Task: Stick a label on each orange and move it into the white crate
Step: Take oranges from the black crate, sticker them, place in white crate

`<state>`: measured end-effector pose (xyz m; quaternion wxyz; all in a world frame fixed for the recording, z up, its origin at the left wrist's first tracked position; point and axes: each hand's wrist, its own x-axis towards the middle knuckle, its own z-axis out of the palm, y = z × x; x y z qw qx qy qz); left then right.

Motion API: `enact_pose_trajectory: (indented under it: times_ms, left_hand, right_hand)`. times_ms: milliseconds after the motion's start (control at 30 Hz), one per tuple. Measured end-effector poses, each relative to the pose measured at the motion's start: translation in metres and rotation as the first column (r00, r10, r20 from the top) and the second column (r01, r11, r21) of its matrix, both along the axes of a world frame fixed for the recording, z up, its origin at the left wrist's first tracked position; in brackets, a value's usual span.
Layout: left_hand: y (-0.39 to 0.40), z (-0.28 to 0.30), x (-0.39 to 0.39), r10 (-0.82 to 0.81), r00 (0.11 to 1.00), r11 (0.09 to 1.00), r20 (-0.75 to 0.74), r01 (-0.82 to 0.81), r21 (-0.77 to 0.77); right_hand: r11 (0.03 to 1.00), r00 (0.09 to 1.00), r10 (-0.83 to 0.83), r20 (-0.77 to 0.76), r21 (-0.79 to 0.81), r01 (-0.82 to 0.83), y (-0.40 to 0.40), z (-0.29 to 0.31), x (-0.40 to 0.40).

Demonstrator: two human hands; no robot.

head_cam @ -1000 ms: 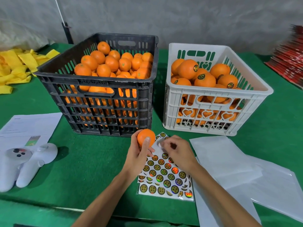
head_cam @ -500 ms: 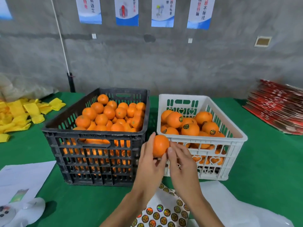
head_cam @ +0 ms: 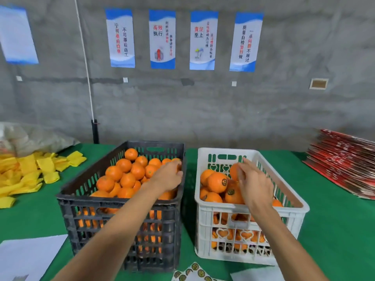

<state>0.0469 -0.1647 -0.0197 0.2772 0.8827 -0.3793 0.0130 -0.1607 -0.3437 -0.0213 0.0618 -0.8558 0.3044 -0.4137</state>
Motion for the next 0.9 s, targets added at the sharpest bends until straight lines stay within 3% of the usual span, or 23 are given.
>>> enact_pose_trajectory:
  times_ms: [67,133,200,367,533,633,767,833,900]
  left_hand:
    - [0.019,-0.008,0.036,0.088,0.984,0.964,-0.155,-0.044,0.262]
    - [0.032,-0.016,0.054,0.141,0.92,0.869,-0.366,0.062,0.49]
    - [0.028,-0.021,0.064,0.2,0.832,0.839,-0.517,0.127,0.529]
    - [-0.015,-0.011,0.088,0.156,0.901,0.928,-0.405,0.006,0.372]
    - [-0.043,-0.039,0.096,0.151,0.918,0.869,-0.366,0.054,0.492]
    - [-0.043,-0.023,0.091,0.076,0.95,0.916,-0.304,0.054,0.397]
    - [-0.015,0.018,0.054,-0.013,0.995,0.984,0.096,-0.005,0.177]
    - [0.004,0.023,0.022,0.018,0.983,1.0,0.185,-0.015,-0.015]
    - [0.023,0.02,-0.015,0.035,0.971,0.966,0.235,0.027,-0.258]
  right_hand:
    - [0.999,0.997,0.045,0.058,0.02,-0.046,-0.005,-0.013,0.008]
    - [0.995,0.991,0.096,0.099,0.032,-0.099,-0.007,-0.025,0.018]
    - [0.99,0.989,0.112,0.098,0.072,-0.119,-0.008,-0.032,0.024]
    - [0.971,0.978,0.104,0.181,0.196,-0.14,-0.013,-0.037,0.025]
    - [0.974,0.979,0.111,0.169,0.177,-0.141,-0.016,-0.039,0.027]
    - [0.979,0.975,0.118,0.189,0.145,-0.146,-0.017,-0.04,0.028]
    - [0.968,0.957,0.237,0.165,-0.122,-0.219,-0.005,-0.034,0.023]
    - [0.908,0.908,0.391,0.149,-0.222,-0.355,0.012,-0.03,0.022]
    - [0.844,0.831,0.529,0.172,-0.207,-0.495,0.038,-0.026,0.023]
